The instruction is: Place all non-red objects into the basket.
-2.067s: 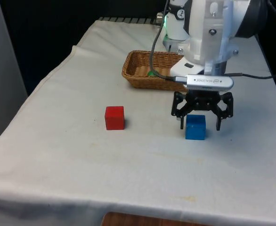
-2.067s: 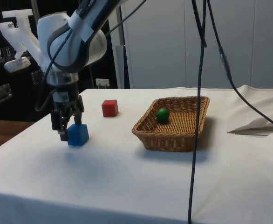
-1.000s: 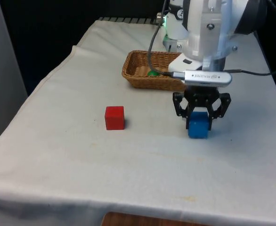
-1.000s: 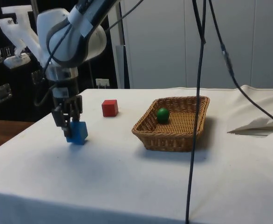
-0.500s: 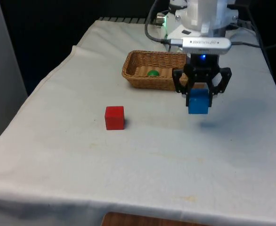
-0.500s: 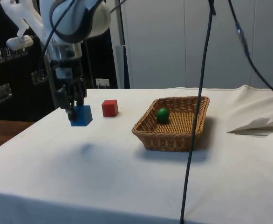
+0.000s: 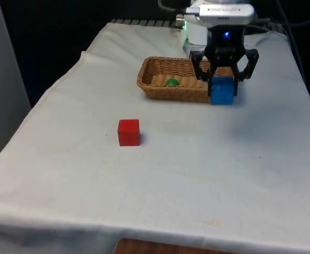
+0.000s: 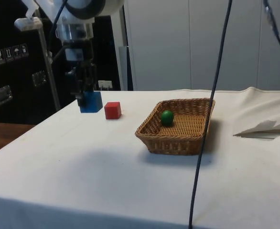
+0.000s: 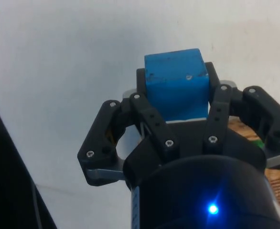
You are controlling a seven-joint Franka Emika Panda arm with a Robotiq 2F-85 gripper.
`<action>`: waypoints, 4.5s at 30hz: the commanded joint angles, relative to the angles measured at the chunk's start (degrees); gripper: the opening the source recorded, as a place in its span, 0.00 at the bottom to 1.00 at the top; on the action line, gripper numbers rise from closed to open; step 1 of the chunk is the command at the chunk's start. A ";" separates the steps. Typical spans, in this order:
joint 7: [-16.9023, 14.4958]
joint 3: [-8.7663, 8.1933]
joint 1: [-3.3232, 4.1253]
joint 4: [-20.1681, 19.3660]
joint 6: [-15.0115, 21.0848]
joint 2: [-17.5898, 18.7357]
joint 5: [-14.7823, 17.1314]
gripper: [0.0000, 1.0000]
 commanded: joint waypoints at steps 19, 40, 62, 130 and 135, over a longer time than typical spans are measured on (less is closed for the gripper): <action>-1.15 -0.11 -0.11 -13.06 0.69 -13.06 0.23 0.01; -2.29 -0.80 -0.06 -25.95 1.49 -25.67 0.00 0.01; -3.27 -1.15 -0.11 -37.99 5.27 -36.10 -0.06 0.01; -6.82 -2.58 -0.11 -52.77 32.03 -23.43 -3.04 0.09; -7.45 -2.23 0.00 -53.00 31.63 -24.12 -1.60 0.56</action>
